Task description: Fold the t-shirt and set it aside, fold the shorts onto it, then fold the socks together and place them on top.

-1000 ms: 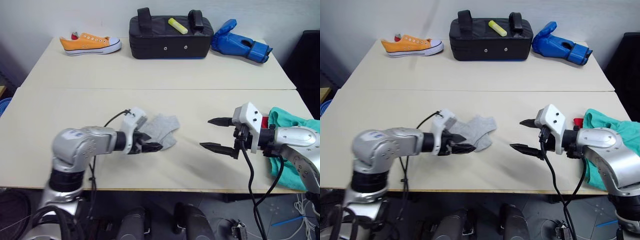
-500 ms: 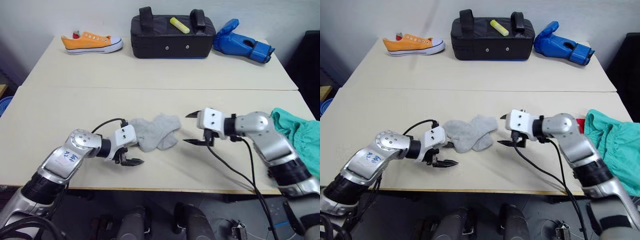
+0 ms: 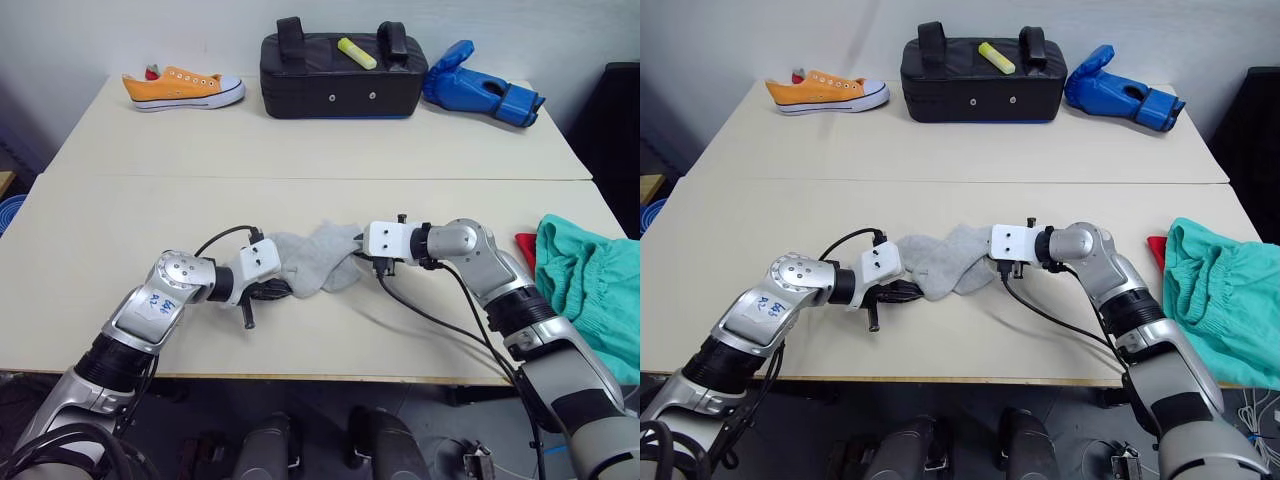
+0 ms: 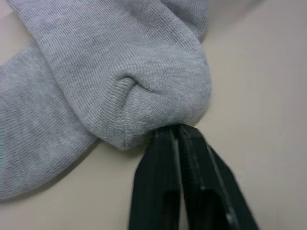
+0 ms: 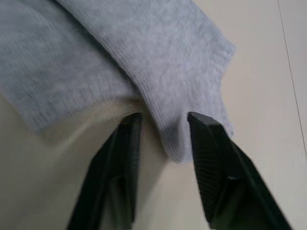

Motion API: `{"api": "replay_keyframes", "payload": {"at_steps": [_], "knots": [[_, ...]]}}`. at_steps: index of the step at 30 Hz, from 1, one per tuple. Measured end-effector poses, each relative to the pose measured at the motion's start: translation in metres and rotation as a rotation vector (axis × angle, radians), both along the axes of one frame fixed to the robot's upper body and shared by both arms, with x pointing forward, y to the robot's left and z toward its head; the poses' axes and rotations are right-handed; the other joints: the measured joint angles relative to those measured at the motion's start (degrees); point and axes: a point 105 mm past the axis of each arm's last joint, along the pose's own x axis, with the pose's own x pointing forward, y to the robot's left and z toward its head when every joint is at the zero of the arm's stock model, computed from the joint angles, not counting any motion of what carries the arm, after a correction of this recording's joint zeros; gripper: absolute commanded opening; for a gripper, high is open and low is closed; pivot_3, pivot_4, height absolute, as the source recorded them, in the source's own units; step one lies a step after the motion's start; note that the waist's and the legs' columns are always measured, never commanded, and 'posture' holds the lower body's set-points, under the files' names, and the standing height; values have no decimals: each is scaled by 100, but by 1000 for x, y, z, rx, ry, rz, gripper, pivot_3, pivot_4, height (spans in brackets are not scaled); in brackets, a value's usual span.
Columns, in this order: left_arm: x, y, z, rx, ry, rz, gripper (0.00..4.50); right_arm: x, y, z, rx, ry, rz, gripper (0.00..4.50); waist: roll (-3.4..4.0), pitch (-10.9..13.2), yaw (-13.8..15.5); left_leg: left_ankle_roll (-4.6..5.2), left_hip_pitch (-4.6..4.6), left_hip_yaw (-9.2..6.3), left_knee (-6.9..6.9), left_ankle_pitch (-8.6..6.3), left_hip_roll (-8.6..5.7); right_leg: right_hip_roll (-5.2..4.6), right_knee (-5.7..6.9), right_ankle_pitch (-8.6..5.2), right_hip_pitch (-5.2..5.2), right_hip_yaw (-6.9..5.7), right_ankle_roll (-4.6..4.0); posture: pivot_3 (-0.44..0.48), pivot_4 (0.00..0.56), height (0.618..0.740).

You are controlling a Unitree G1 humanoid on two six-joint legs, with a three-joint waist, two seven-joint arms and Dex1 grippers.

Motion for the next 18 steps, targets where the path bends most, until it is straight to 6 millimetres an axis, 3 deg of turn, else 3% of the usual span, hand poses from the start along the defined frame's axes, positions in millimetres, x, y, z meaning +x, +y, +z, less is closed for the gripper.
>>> {"api": "replay_keyframes", "payload": {"at_steps": [1, 11, 15, 18], "knots": [[0, 0, 0, 2, 1, 2, 0, 0, 1, -1, 1, 4, 1, 31, 0, 0, -21, 0, 0, 0, -1, 1, 0, 0, 0, 0, 0, 0, 0, 0, 150, 740], [-11, -3, 9, -70, 123, -1, 0, -4, 5, 8, 18, -13, 41, 31, 2, 5, -68, -3, -11, -4, -3, 5, 2, 3, 0, -1, -10, 0, -1, 0, 150, 740], [-5, 3, 53, -102, 71, -31, 0, -15, 2, 45, 80, -104, 72, 31, 1, 8, -61, -6, -10, -8, -3, 6, 3, 4, -3, -1, -8, -2, 0, 0, 150, 740], [2, 8, 78, -94, -2, -58, 0, -26, 1, 54, 110, -121, 78, 31, 1, 8, -56, -6, -6, -7, -4, 6, 3, 6, -4, -1, -5, -2, 0, 0, 150, 740]]}}
